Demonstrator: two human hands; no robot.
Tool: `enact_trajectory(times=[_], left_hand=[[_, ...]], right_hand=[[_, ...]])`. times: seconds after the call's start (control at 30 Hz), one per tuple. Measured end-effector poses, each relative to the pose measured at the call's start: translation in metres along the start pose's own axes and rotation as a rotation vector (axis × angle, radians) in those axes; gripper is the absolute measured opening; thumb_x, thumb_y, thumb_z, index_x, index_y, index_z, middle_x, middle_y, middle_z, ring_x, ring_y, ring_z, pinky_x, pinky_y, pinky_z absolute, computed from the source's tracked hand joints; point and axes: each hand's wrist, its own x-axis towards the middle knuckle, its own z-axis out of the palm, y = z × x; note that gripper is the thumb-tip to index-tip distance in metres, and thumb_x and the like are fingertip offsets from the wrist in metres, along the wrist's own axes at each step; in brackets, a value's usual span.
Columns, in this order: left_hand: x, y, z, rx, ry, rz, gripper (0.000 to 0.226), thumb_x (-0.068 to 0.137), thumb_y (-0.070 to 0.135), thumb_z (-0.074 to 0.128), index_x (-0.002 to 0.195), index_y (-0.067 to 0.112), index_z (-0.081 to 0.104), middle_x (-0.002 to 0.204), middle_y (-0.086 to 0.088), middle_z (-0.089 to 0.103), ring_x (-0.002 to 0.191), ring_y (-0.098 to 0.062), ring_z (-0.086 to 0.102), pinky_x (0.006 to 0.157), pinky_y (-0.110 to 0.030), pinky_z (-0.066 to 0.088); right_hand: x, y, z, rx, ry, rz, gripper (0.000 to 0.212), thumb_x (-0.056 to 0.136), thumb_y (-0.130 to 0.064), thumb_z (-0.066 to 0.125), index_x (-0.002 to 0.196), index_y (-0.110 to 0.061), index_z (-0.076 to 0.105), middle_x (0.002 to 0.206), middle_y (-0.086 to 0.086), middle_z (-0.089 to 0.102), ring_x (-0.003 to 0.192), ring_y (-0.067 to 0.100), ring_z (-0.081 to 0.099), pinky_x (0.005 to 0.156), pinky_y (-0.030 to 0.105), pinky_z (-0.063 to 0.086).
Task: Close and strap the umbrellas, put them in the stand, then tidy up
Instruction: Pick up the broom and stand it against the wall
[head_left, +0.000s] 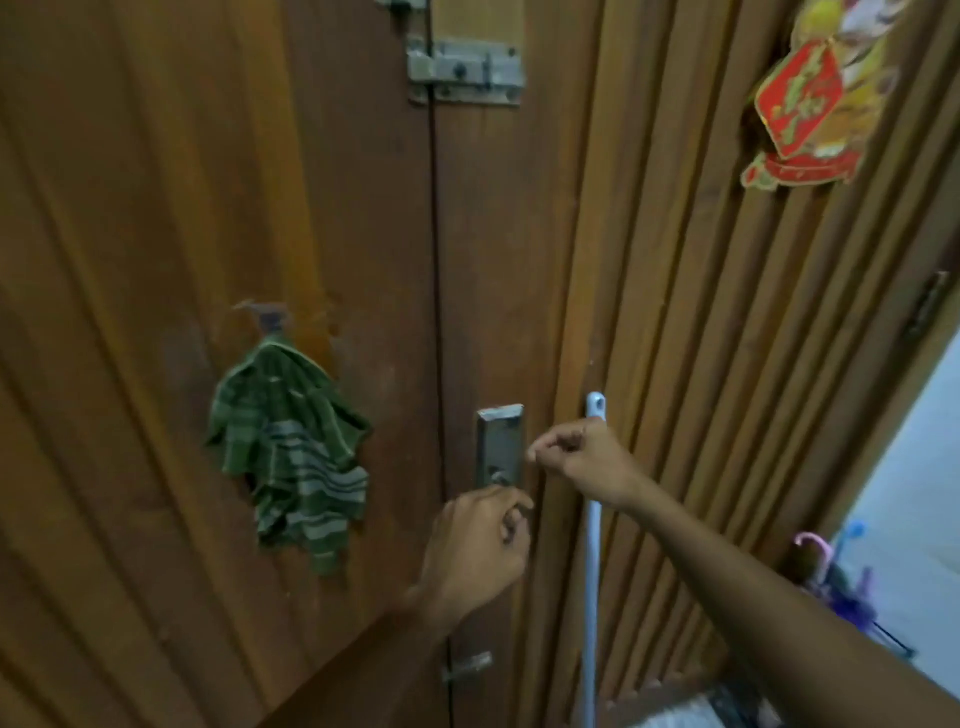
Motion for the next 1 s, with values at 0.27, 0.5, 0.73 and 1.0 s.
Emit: enact_trajectory(times=[0.27, 0.5, 0.73, 1.0], left_hand=[[0.066, 0.029, 0.138, -0.336, -0.160, -0.507, 0.021, 0.084, 0.021, 0.073, 0.104, 0.014, 0.072, 0.090, -0.004, 0.074, 0.097, -0.027, 0.070, 0.063, -0.012, 0.039], [0.054, 0.016, 0.189, -0.684, -0.124, -0.720, 0.013, 0.094, 0.014, 0.067, 0.097, 0.026, 0.071, 0.090, 0.010, 0.071, 0.083, -0.007, 0.068, 0.072, -0.019, 0.053], [0.054, 0.068, 0.209, -0.906, -0.365, -0.670, 0.011, 0.087, 0.009, 0.073, 0.098, 0.011, 0.074, 0.080, 0.009, 0.076, 0.081, -0.007, 0.072, 0.066, -0.013, 0.052], [0.058, 0.215, 0.303, -1.048, -0.691, -0.322, 0.010, 0.087, -0.004, 0.068, 0.091, 0.004, 0.073, 0.069, 0.008, 0.073, 0.062, -0.001, 0.062, 0.063, -0.016, 0.052]], right_hand=[[0.020, 0.098, -0.060, -0.035, 0.072, 0.230, 0.013, 0.074, -0.032, 0.081, 0.064, -0.035, 0.074, 0.053, -0.023, 0.064, 0.061, -0.005, 0.055, 0.067, 0.023, 0.046], [0.022, 0.142, -0.051, 0.091, -0.288, 0.065, 0.014, 0.086, -0.011, 0.074, 0.096, -0.001, 0.073, 0.075, 0.000, 0.065, 0.075, 0.014, 0.058, 0.073, 0.031, 0.046], [-0.042, 0.161, -0.127, 0.148, -0.272, 0.036, 0.016, 0.088, -0.011, 0.074, 0.098, 0.002, 0.072, 0.080, 0.018, 0.067, 0.079, 0.015, 0.057, 0.074, 0.033, 0.047], [-0.193, 0.178, -0.277, 0.048, 0.193, 0.240, 0.009, 0.088, -0.009, 0.076, 0.087, 0.000, 0.072, 0.073, 0.015, 0.070, 0.066, 0.007, 0.063, 0.066, 0.036, 0.055]])
